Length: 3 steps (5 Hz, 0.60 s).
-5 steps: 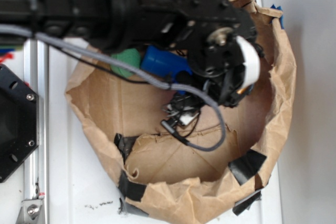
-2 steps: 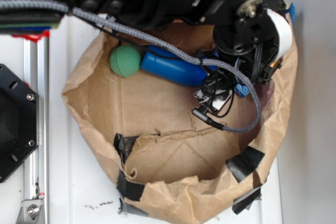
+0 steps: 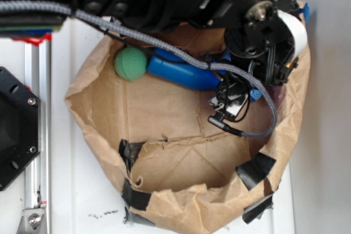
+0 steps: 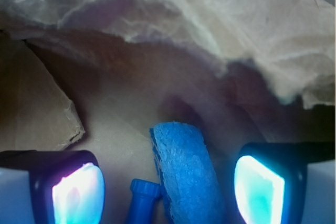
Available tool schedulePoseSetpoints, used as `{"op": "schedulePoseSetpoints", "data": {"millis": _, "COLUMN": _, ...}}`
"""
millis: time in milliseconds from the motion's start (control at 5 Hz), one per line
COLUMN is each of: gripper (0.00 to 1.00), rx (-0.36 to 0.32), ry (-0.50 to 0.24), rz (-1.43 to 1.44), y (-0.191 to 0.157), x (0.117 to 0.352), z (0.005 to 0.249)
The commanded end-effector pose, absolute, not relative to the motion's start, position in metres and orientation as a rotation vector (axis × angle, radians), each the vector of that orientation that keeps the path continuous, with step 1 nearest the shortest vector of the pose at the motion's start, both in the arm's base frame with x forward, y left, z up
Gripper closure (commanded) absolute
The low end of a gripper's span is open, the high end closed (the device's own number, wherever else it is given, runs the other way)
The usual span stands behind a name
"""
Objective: Grab the blue sponge.
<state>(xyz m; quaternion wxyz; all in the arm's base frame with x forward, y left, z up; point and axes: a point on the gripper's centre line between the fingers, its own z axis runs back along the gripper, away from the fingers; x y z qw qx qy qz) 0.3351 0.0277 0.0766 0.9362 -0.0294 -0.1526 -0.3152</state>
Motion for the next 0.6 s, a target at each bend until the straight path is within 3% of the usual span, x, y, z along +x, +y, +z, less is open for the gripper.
{"op": "schedulePoseSetpoints", "data": {"millis": 0, "gripper": 0.00, "rx": -0.040, "ry": -0.336, "rz": -0.595, "y": 0.0141, "x": 0.3379, "z": 0.0912}}
{"op": "schedulePoseSetpoints", "data": {"millis": 400, "gripper": 0.00, "rx": -0.030, "ry": -0.301, "rz": -0.568, "y": 0.0049, "x": 0.3308, "z": 0.0923}}
